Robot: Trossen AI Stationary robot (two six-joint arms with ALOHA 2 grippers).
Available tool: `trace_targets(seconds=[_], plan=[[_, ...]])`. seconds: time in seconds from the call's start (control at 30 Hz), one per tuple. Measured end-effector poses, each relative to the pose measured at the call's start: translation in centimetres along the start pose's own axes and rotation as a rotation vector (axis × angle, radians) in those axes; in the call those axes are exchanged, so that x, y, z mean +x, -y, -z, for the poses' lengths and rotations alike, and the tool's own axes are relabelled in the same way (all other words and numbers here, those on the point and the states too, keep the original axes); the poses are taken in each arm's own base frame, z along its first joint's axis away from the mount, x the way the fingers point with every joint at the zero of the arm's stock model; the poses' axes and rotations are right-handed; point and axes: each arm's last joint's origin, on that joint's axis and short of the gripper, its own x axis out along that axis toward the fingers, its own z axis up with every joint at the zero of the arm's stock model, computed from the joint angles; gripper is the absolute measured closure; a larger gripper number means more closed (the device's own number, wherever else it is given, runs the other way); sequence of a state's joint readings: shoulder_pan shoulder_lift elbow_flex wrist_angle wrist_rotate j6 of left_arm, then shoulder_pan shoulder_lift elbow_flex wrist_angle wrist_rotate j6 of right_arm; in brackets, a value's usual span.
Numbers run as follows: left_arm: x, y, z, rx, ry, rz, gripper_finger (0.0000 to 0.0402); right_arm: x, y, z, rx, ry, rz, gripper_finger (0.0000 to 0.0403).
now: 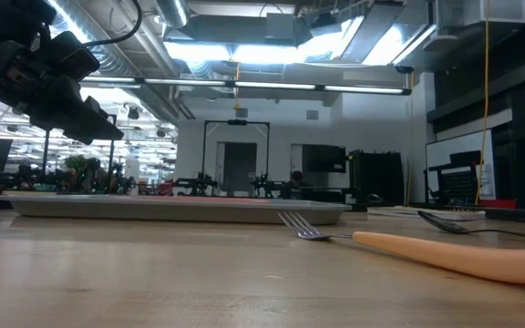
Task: Pick and place plate/cup/fork/spoon on tray
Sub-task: Put the yellow cup on the blue serving tray to the top right of the pink plate
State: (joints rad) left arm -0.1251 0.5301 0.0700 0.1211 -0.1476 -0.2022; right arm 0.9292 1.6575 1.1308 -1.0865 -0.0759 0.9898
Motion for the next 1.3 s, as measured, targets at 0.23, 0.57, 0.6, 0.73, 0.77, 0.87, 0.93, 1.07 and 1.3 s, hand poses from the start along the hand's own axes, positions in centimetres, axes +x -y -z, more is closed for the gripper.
trace_targets(seconds=[0.23, 0.57, 0.6, 0.73, 0.77, 0.87, 0.93, 1.07, 1.3], plan=[[0.0, -0.1, 0.0, 0.000, 0.006, -0.032, 0.0335, -4.6, 1.3, -0.6, -0.064, -0.056, 0.149, 0.0399], [0.0, -0.4, -0.1, -0.016, 0.033, -0.146, 0.0335, -13.4, 4.0, -4.5, -0.150, 0.690, 0.742, 0.0401], [0.0, -0.5, -0.1, -0.032, 0.038, -0.158, 0.0335, -13.8, 4.4, -4.9, -0.132, 0.767, 0.834, 0.0401], [-0.1, -0.6, -0.1, -0.082, 0.051, -0.194, 0.0335, -15.0, 6.9, -6.9, 0.078, 1.023, 1.061, 0.0401], [-0.1, -0.6, -0.1, -0.084, 0.052, -0.201, 0.0335, -15.1, 7.7, -7.4, 0.158, 1.068, 1.073, 0.0401], [-0.1, -0.6, -0.1, -0.083, 0.053, -0.205, 0.0335, -15.1, 10.8, -9.3, 0.371, 1.060, 1.051, 0.0402], [-0.1, -0.6, -0.1, -0.083, 0.053, -0.206, 0.0335, -14.6, 13.3, -10.8, 0.498, 0.985, 1.018, 0.0402], [-0.1, -0.7, -0.1, -0.083, 0.059, -0.233, 0.0335, -12.9, 18.8, -14.1, 0.624, 0.754, 0.882, 0.0402], [-0.2, -0.9, -0.2, -0.079, 0.081, -0.324, 0.0335, -11.2, 28.4, -18.5, 0.459, 0.719, 0.455, 0.0403]])
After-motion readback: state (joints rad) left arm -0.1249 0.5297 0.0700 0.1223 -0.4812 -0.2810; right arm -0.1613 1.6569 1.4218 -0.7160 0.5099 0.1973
